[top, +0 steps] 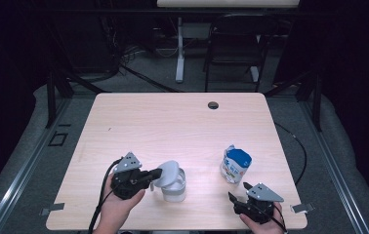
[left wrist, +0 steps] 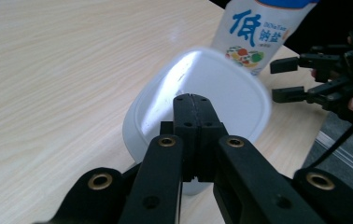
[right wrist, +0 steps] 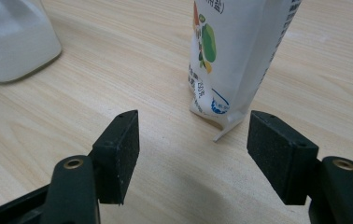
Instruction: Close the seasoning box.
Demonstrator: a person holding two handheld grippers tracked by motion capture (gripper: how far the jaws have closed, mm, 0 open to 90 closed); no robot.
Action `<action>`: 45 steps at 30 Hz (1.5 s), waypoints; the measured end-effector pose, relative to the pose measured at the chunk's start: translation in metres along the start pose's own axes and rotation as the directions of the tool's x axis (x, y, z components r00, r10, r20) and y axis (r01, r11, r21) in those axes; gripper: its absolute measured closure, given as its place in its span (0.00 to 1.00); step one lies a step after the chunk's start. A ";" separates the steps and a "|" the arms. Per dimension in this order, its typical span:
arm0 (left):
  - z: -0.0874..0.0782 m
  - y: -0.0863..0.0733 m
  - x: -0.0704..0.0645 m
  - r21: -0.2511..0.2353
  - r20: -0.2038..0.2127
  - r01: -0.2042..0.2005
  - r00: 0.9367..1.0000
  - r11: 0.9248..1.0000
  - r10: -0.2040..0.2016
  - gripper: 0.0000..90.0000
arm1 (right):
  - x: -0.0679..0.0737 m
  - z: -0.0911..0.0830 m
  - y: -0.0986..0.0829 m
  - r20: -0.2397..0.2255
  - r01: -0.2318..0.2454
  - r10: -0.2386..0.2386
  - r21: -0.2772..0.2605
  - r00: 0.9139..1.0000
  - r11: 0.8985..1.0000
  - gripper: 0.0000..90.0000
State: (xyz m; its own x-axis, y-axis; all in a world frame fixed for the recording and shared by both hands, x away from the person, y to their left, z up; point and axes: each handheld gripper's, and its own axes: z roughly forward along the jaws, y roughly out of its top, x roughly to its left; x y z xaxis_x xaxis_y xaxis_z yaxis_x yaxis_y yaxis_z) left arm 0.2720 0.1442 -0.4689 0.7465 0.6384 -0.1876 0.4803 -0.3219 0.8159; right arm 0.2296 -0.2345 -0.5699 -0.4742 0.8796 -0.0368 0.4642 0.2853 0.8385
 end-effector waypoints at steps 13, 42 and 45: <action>0.001 0.003 -0.003 0.017 -0.007 -0.012 1.000 1.000 0.012 1.00 | 0.003 0.000 -0.001 -0.004 0.018 -0.018 0.011 1.000 1.000 0.38; -0.036 -0.046 0.040 0.018 -0.129 0.077 0.989 0.997 -0.074 0.98 | 0.006 0.000 -0.001 -0.008 0.022 -0.022 0.017 1.000 1.000 0.38; -0.038 -0.057 0.045 0.027 -0.148 0.092 0.985 0.995 -0.087 0.98 | 0.006 -0.001 -0.001 -0.009 0.021 -0.021 0.020 1.000 1.000 0.38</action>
State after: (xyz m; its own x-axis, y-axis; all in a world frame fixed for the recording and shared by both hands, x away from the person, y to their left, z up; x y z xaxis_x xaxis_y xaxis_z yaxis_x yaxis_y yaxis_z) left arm 0.2605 0.2173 -0.5034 0.6254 0.7604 -0.1751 0.5591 -0.2802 0.7803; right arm 0.2258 -0.2302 -0.5708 -0.4907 0.8699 -0.0497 0.4686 0.3116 0.8266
